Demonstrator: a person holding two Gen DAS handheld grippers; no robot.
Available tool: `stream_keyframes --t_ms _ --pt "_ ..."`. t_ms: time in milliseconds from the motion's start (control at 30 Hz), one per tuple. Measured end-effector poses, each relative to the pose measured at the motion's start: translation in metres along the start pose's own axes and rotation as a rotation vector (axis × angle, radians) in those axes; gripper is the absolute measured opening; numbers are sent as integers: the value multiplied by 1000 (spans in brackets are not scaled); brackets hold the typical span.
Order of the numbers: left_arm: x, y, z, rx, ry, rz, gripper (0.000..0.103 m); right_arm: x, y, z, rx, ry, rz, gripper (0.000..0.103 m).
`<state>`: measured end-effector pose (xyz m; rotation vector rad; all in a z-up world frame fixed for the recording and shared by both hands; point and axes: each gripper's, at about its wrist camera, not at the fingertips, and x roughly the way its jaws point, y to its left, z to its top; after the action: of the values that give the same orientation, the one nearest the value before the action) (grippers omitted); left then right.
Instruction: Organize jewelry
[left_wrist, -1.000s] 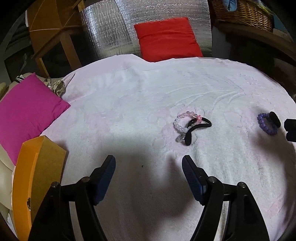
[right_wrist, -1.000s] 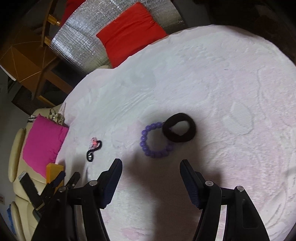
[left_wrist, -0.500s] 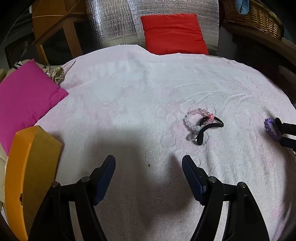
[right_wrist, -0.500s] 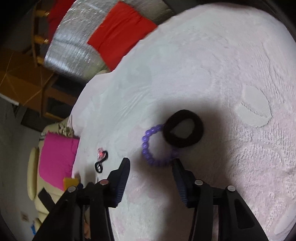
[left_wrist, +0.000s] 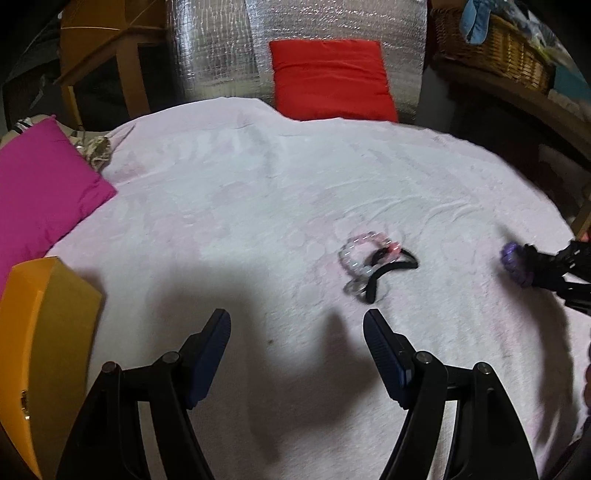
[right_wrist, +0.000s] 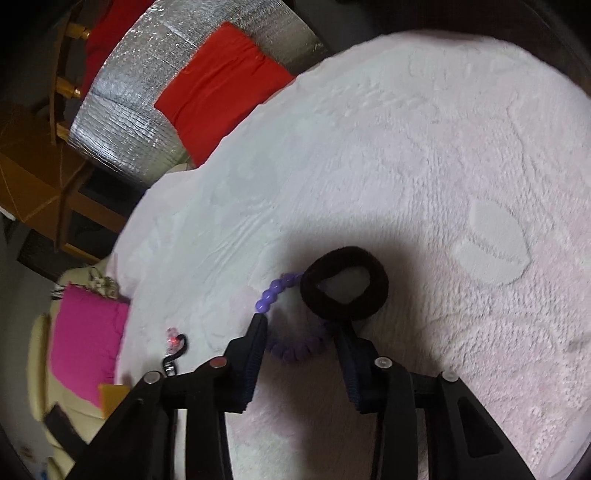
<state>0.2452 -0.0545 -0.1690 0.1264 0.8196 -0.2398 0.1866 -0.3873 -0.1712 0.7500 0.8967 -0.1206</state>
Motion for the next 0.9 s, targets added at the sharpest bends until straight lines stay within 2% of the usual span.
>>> stream_keyframes --t_ms 133,300,333,367,400,467,567,733,900 --pt "4 -6 5 4 -19 -83 75 4 6 0 -50 -39 -74 22" --pt "14 -13 13 -1 -29 -158 74 5 14 -1 -85 -54 -110 21" --pt "16 -14 15 -6 -28 -173 67 5 14 0 -85 -52 -110 21" --pt "18 -14 16 -8 -24 -192 55 5 14 0 -82 -50 -109 21" --pt "23 -16 17 -2 -12 -211 48 6 13 1 -77 -47 -106 21" --pt "28 -20 17 11 6 -221 31 6 13 1 -75 -41 -103 22" --pt "34 -25 17 33 21 -245 14 7 15 1 -85 -36 -107 22" --pt "32 -28 18 42 28 -289 6 5 13 0 -87 -25 -100 21" --pt "15 -28 18 49 25 -346 5 -3 10 -2 -79 -8 -44 20"
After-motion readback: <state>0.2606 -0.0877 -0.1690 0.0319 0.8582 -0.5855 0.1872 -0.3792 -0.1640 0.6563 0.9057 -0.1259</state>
